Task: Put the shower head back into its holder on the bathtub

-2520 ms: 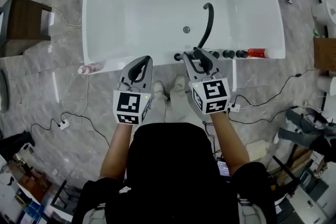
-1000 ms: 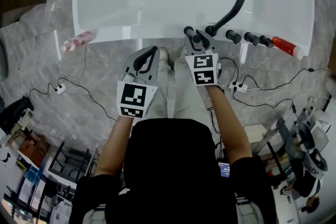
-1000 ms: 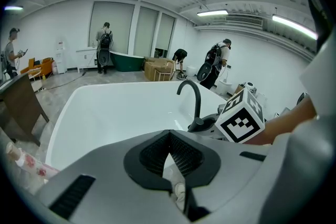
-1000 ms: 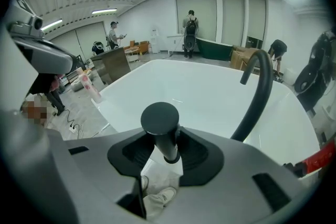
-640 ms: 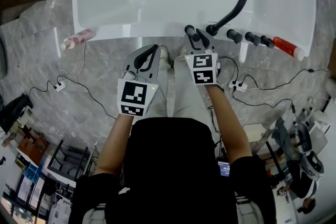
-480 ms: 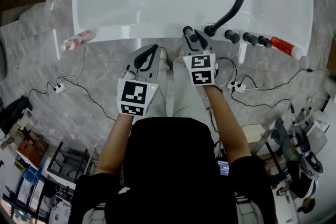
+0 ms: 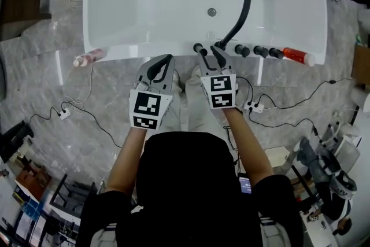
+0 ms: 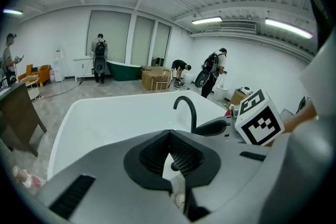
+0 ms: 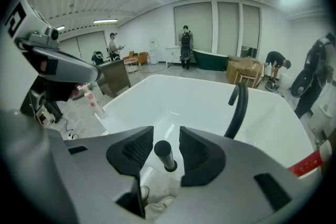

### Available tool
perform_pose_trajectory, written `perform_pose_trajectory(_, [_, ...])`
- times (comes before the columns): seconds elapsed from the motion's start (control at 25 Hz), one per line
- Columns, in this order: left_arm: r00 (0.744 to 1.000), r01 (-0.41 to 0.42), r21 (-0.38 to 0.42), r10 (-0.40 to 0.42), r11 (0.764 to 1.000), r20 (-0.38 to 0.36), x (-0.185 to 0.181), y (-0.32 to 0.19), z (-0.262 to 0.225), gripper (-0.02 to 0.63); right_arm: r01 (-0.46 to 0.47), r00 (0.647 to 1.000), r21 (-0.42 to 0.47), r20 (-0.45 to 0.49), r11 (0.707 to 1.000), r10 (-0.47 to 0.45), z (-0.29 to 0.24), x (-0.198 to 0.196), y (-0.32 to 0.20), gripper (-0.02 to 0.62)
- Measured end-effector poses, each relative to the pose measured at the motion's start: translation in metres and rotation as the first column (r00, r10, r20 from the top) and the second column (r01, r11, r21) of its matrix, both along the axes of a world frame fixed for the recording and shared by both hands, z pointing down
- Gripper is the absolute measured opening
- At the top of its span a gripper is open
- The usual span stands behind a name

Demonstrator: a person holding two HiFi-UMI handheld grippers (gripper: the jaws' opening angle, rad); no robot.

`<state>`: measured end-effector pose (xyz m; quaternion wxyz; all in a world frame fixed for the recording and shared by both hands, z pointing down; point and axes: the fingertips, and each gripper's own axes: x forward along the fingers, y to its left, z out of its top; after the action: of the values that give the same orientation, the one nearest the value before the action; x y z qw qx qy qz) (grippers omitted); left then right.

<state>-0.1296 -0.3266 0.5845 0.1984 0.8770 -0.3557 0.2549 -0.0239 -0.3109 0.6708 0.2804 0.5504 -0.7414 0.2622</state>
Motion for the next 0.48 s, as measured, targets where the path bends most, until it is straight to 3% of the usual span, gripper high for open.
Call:
perform_pose_trajectory(0.16, [1.000, 0.010, 0.024, -0.009, 1.000, -0.021, 0.003, -0.009, -0.024, 0.014, -0.034, 0.999, 0.041, -0.006, 0.999, 0.034, -0.030, 0.019, -0.005, 0.151])
perform_pose_trajectory(0.48, [0.999, 0.003, 0.135, 0.003, 0.991, -0.047, 0.021, -0.023, -0.092, 0.014, -0.065, 0.998, 0.181, 0.025, 0.981, 0.061, -0.129, 0.046, -0.024, 0.041])
